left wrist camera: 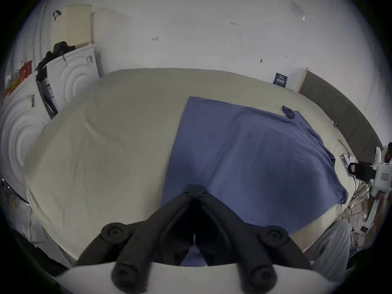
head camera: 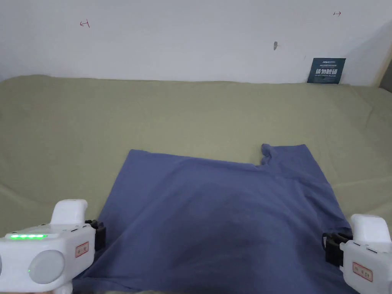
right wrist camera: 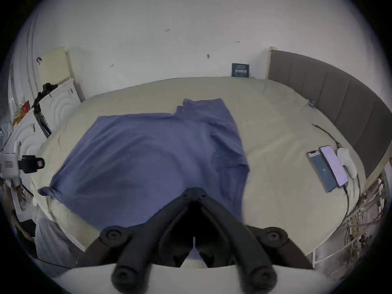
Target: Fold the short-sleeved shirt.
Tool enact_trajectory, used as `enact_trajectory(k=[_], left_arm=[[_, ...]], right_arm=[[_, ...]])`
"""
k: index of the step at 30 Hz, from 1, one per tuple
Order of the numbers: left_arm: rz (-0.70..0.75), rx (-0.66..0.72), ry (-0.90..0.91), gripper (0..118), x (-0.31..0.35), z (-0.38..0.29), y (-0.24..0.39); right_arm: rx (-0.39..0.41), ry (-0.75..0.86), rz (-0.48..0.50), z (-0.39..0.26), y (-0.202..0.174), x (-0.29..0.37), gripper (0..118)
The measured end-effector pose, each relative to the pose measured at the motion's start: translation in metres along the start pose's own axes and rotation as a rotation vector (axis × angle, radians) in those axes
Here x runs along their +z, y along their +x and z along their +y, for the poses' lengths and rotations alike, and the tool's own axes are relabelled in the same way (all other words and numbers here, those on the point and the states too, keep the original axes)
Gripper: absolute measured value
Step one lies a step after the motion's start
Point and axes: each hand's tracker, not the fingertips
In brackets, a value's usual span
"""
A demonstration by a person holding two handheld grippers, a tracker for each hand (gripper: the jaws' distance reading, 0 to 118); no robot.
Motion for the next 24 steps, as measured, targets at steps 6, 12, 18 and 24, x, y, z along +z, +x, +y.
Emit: enact_trajectory(k=[6,12,18,24], left_arm=[[-0.022,0.007,-0.049,0,-0.056,0.054,0.007],[0.048,-0.077,-0.086,0,-0.142,0.131,0.014],[0.080,-0.047,-0.130,1,-0.226,0.184,0.013],[0.160,-0.070,-0.146,106,-0.269,0.203,0.017]], right_arm=[[-0.003,-0.014,0.011,0.014,0.002,-0.023,0],[0.013,-0.039,-0.006,0.036,0.009,-0.057,0],[0.019,-0.052,-0.023,0.052,0.015,-0.093,0],[0.024,-0.065,-0.030,0.057,0.015,-0.115,0]])
